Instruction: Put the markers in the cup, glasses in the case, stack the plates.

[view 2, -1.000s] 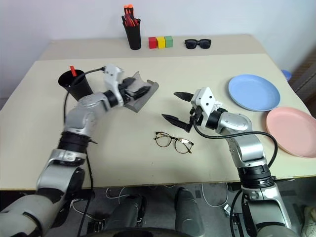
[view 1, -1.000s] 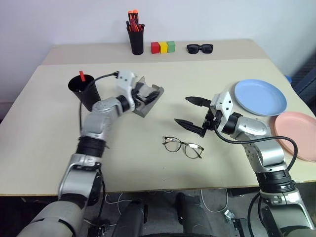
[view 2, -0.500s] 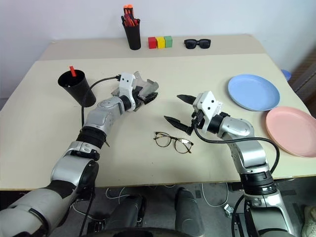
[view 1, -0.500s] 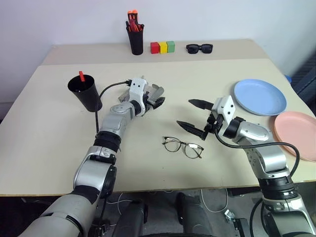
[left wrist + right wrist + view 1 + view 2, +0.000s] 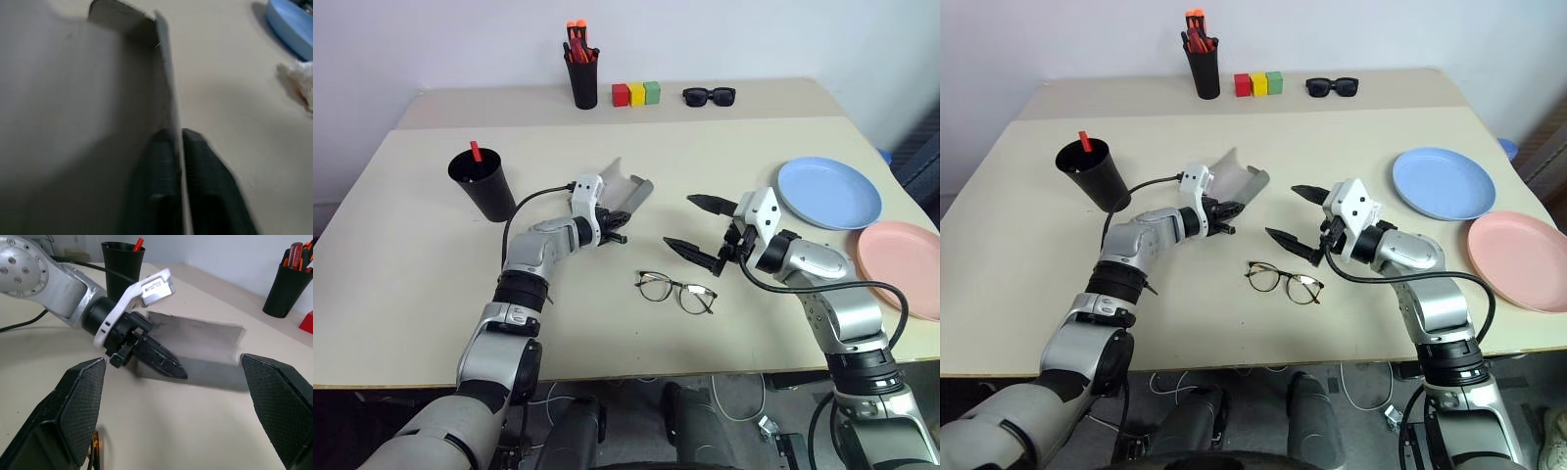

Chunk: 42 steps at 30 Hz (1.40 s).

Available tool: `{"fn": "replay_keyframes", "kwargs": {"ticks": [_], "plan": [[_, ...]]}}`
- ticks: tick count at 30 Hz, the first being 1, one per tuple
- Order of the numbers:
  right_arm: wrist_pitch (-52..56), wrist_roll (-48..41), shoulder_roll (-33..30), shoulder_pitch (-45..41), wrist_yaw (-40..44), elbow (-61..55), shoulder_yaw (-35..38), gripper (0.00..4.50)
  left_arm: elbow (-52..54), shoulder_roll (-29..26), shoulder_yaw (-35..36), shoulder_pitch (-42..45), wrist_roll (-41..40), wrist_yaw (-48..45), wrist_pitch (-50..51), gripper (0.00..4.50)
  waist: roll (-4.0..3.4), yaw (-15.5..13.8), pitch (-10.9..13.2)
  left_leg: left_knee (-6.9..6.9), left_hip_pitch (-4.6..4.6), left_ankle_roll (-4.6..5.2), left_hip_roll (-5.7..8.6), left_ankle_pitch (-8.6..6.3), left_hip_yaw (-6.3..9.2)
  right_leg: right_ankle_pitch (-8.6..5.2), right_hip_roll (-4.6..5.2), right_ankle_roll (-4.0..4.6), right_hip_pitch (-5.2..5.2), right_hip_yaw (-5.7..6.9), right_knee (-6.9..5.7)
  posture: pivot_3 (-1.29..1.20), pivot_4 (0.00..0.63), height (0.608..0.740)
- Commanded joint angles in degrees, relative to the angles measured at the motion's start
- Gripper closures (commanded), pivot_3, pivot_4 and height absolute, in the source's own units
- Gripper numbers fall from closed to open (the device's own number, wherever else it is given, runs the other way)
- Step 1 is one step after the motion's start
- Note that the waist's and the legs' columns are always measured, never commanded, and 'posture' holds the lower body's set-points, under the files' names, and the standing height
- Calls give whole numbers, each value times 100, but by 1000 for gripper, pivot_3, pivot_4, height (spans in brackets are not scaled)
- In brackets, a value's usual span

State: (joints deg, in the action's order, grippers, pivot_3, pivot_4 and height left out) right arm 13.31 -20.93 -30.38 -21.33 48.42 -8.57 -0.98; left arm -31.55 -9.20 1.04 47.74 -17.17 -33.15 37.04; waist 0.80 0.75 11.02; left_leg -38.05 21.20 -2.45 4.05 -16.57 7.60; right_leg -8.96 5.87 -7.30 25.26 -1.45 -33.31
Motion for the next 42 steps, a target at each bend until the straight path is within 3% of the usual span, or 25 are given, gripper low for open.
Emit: {"fn": "replay_keyframes", "kwargs": {"ticks": [1,5,9,15,21,26,33,36,42], "plan": [[-126,-5,6,-169,14,-45,86,0,345,-171,-73,11,42,-177,-57,4414,0,0,0,0,0,0,0,0,0,0,0,0,0,0,0,0,150,740],[-138,17,21,-173,13,-28,72,0,551,-695,-281,38,62,-1028,-287,4414,0,14,0,2,1,0,0,0,-1,0,0,0,4,0,-1,0,150,740],[-149,44,35,-202,16,10,66,0,458,-1589,-595,98,41,-2587,-558,4414,-1,33,1,4,2,0,-1,0,-2,-1,-1,2,8,0,-3,0,150,740],[-196,59,47,-234,28,74,45,0,-189,-2564,-1267,157,580,-4787,-2291,4414,-2,-1,1,3,8,0,0,0,-2,-1,0,2,9,0,1,0,150,740],[-223,67,69,-271,16,108,7,0,-1389,-2439,-1378,618,603,-5890,-3820,4414,-1,-12,2,-1,12,1,0,0,-2,-1,0,2,9,0,2,0,150,740],[-213,64,40,-275,26,91,18,0,-2214,-2485,-1853,912,736,-5935,-4985,4414,-1,24,2,-1,11,4,0,-2,-2,-1,0,2,9,0,1,0,150,740],[-175,48,19,-232,4,35,38,0,-3192,-2273,-1816,1317,842,-5935,-5479,4414,-1,10,2,-2,12,8,-1,-4,-3,0,-2,1,11,1,-2,0,150,740],[-174,53,13,-248,10,50,36,0,-3304,-2185,-1735,1379,773,-5935,-5758,3647,-1,-5,2,-6,14,9,0,-4,-2,0,-2,0,9,1,-1,0,150,740],[-111,21,-12,-281,60,20,13,0,-3353,-2252,-1670,1530,717,-5935,-5739,609,-1,22,2,-6,13,9,0,-4,-2,-1,-2,0,10,1,-4,0,150,740]]}}
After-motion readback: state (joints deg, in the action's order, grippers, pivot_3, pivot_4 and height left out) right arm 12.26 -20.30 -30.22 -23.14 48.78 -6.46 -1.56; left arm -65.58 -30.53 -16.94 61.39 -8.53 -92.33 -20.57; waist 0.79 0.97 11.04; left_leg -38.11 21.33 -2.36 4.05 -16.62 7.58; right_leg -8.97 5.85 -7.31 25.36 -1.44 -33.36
